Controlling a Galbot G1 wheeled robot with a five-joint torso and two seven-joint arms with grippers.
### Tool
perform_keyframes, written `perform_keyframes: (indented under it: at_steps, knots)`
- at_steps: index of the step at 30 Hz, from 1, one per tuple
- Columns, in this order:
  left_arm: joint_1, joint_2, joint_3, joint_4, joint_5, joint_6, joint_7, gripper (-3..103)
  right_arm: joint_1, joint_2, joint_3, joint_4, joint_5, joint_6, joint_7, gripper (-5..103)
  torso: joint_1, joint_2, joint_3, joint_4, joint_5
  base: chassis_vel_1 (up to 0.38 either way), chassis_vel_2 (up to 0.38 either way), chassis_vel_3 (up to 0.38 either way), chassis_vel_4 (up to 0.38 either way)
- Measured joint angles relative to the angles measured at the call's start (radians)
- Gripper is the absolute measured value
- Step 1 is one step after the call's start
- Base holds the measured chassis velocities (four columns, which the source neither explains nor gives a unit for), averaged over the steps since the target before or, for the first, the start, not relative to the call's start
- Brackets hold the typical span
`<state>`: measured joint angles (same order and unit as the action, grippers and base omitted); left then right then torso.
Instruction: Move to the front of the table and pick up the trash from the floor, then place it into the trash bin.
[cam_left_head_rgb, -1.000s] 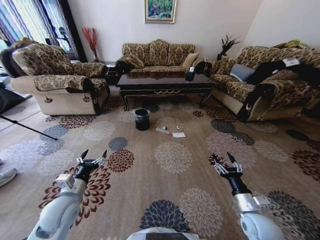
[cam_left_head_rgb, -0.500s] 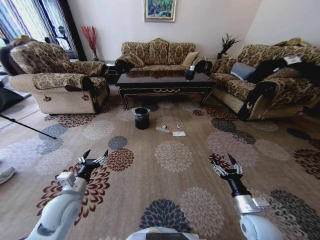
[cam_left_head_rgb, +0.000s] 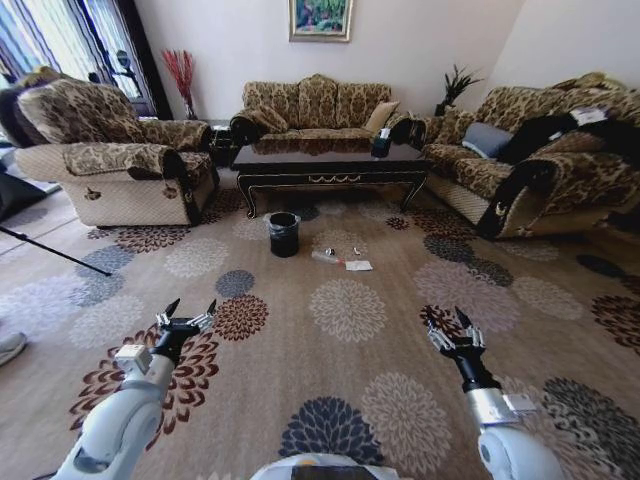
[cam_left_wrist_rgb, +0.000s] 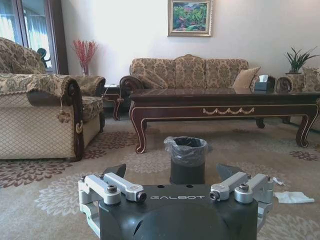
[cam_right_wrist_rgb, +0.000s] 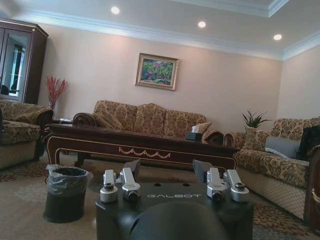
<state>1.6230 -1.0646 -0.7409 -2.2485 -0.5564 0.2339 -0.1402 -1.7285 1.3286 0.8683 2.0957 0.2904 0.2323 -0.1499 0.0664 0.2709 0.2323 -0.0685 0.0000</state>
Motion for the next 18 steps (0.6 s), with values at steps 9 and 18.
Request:
perform_keyframes:
  at_steps: [9,18]
  knots:
    - [-0.002,-0.001,0.004,0.001,0.001,0.0,-0.001,100,0.0,0.005,-0.003,0.01,0.015,-0.009,0.008,60,-0.01,-0.04,-0.029,0.0001,0.0,0.0,0.0,0.0,0.0]
    - [0.002,-0.006,0.005,0.003,0.005,-0.001,0.0,100,-0.002,0.007,0.0,0.012,0.014,-0.01,0.023,73,-0.018,-0.073,-0.054,0.0001,0.0,0.0,0.0,0.0,0.0]
